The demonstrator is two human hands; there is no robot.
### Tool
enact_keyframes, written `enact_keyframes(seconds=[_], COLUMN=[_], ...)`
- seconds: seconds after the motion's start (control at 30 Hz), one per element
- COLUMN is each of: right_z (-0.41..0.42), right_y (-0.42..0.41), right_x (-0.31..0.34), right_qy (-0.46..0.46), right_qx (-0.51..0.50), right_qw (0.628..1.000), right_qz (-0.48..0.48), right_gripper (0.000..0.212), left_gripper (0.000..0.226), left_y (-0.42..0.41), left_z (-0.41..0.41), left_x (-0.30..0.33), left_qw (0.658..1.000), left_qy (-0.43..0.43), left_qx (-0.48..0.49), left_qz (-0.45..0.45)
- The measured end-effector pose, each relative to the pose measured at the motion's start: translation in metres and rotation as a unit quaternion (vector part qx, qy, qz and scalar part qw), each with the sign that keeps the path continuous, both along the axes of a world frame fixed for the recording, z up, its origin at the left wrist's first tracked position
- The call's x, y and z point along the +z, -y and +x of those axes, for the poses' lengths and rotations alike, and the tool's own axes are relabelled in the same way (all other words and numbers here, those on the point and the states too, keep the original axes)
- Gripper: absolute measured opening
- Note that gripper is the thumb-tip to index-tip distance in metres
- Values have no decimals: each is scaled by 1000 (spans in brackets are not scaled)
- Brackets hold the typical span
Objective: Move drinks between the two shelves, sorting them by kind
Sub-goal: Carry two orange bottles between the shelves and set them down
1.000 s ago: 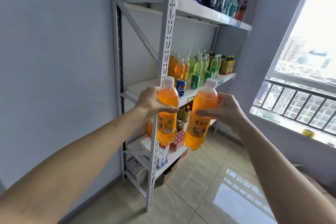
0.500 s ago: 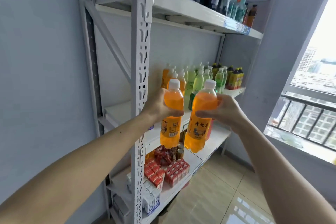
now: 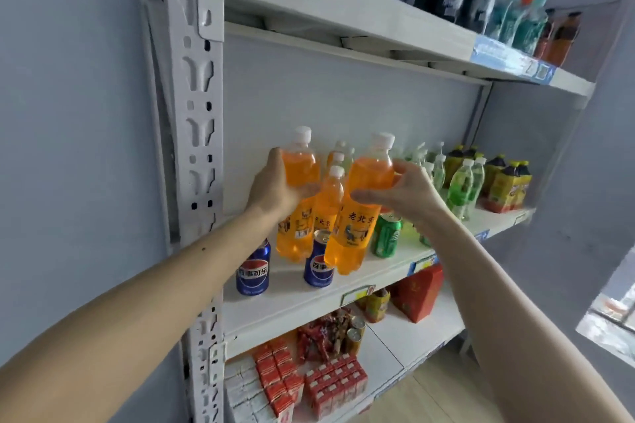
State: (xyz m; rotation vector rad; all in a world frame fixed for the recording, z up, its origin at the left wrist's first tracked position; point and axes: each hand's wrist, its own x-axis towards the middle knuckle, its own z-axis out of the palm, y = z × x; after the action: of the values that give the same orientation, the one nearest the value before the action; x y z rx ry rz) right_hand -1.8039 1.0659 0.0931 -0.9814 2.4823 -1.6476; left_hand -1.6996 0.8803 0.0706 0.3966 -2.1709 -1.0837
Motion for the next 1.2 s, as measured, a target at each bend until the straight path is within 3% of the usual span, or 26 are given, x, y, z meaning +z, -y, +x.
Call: enact_keyframes(seconds=[0.23, 0.53, 0.73, 1.2], right_z=[-69, -138, -179, -250], right_y=[38, 118, 178, 266], right_x=[27, 60, 65, 2], right_qy=[-2, 25, 46, 75], right_qx=[67, 116, 137, 222], right_qw=[998, 991, 989, 954], right_qz=[-9, -61, -25, 185], right_gripper=[75, 72, 62, 85], left_gripper=[78, 77, 74, 80], left_y=[12, 59, 96, 174], left_z=[-52, -88, -120, -196], left_x=[20, 23, 13, -58], left_qw=[986, 957, 955, 963], left_qy=[-42, -13, 24, 78], left_qx=[158, 291, 296, 214], left_qz=[13, 4, 18, 142])
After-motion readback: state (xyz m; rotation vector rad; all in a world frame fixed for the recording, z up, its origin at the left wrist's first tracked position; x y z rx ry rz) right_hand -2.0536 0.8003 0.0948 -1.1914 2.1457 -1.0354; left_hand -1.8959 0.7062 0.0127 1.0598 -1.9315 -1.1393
